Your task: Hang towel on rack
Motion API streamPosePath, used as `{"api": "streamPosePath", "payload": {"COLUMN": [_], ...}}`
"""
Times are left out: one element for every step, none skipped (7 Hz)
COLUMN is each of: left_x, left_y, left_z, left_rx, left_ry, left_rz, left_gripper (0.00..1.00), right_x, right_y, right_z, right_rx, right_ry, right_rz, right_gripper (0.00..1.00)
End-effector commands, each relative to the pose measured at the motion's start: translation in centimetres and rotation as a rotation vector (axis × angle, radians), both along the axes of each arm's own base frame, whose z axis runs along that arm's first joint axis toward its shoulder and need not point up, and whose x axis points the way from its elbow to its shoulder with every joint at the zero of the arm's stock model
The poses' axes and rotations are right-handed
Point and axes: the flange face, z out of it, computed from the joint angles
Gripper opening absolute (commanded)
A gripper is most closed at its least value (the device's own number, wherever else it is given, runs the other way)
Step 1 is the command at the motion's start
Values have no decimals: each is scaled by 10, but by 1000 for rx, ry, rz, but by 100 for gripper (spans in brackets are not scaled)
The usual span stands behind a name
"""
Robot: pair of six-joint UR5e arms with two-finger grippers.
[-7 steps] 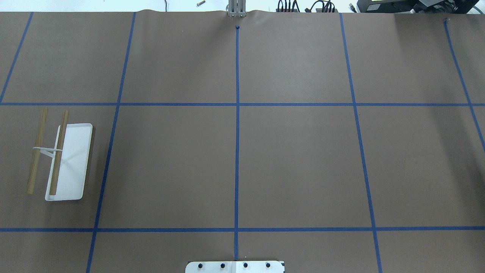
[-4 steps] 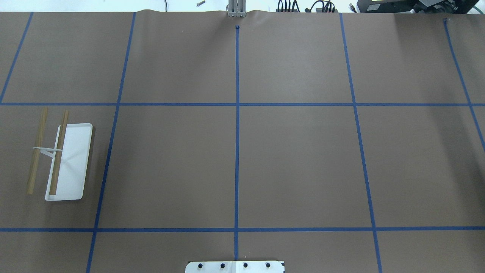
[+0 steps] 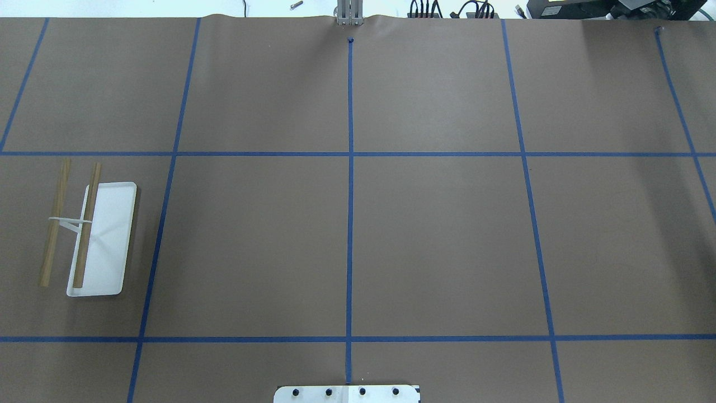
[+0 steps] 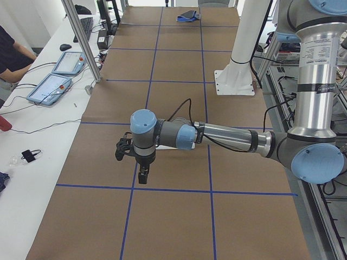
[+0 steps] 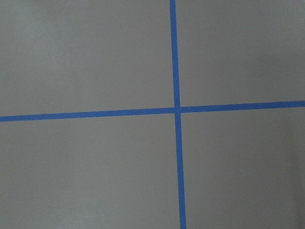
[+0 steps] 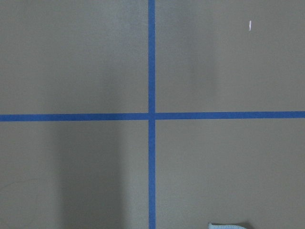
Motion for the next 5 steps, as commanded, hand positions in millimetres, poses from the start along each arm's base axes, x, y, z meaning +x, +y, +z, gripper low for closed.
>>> {"api": "streamPosePath", "payload": {"left_x": [1,1,3,3,2], "left_y": [-4,-7,-7,-7,-2], "left_z": [-6,-8,0,2,7], "left_rx": [29,48,39,39,30], "left_ry": [4,2,4,2,4], "left_rz": [1,1,2,3,4], "left_gripper": [99,99,99,99,99], "right_x": [1,0,1,1,1], "right_y": [4,4,8,18,20], "right_z": [0,10,14,25,27], "right_rx": [-7,-21,-39,-73,-66], "right_ry": [11,26,28,23,23], "right_rz": [6,6,20,31,20], "right_gripper": [100,100,100,100,100]}}
